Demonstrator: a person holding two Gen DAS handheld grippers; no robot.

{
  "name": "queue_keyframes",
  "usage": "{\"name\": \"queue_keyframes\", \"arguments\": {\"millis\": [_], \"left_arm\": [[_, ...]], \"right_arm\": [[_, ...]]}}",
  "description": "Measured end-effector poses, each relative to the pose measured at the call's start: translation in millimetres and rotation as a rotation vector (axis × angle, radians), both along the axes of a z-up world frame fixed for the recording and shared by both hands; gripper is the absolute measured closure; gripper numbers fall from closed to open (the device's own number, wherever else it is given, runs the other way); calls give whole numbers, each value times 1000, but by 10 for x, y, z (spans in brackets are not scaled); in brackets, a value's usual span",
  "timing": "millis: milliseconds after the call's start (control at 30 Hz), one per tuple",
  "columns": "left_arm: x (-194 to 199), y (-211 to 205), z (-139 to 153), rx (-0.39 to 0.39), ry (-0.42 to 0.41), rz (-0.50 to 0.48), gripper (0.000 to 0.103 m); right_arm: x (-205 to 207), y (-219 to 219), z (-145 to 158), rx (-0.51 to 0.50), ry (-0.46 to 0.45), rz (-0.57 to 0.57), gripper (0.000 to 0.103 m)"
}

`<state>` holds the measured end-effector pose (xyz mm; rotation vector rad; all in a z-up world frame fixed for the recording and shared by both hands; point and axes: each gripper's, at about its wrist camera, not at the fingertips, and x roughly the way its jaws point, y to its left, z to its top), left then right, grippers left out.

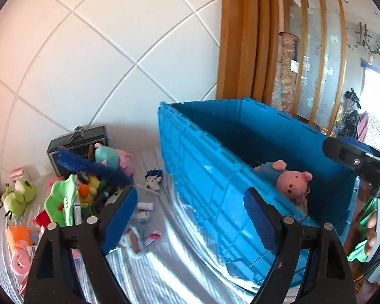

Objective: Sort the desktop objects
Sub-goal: 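Move both grippers back to the pile toward the red ointment box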

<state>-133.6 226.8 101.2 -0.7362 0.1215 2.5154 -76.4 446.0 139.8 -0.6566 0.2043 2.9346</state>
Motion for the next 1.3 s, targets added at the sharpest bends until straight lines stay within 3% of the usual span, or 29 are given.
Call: {"name": "queue_keyframes", "arguments": {"millis": [167, 400, 533, 700, 833, 1000, 1067, 1133, 1167, 1200, 1300], "left_arm": [[-149, -833, -499, -5, -134, 147, 17], [-134, -2202, -1339, -25, -276, 381, 17], [-72, -2908, -1814, -66, -359, 510, 17], [-16, -3565, -2396, -99, -504, 628, 17], [-34, -3744, -2639, -127, -544, 661, 17], [-195, -3746, -2789, -168, -536, 666, 18], [-255, -3737, -2848, -175, -551, 670, 26], [-313, -3760, -2936, -176, -589, 676, 52], [-333, -3787, -2977, -157, -613, 678, 54], [-334, -3817, -2968, -128, -606, 684, 55], [-354, -3838, -2981, -131, -606, 694, 56]], "right_arm": [[-187, -540, -84, 21, -2, 120, 0], [-637, -1240, -486, 17, -91, 264, 0], [-873, -1553, -854, -1, -171, 337, 0], [-1150, -1749, -1360, -3, -320, 343, 0], [-1329, -1804, -1751, 16, -419, 331, 0], [-1659, -1708, -2223, -11, -532, 288, 0], [-1802, -1673, -2424, -2, -587, 273, 0], [-1944, -1629, -2600, 4, -631, 259, 0], [-2011, -1601, -2675, 5, -651, 250, 0], [-2078, -1566, -2743, 5, -664, 231, 3], [-2301, -1460, -2909, 9, -706, 166, 42]]}}
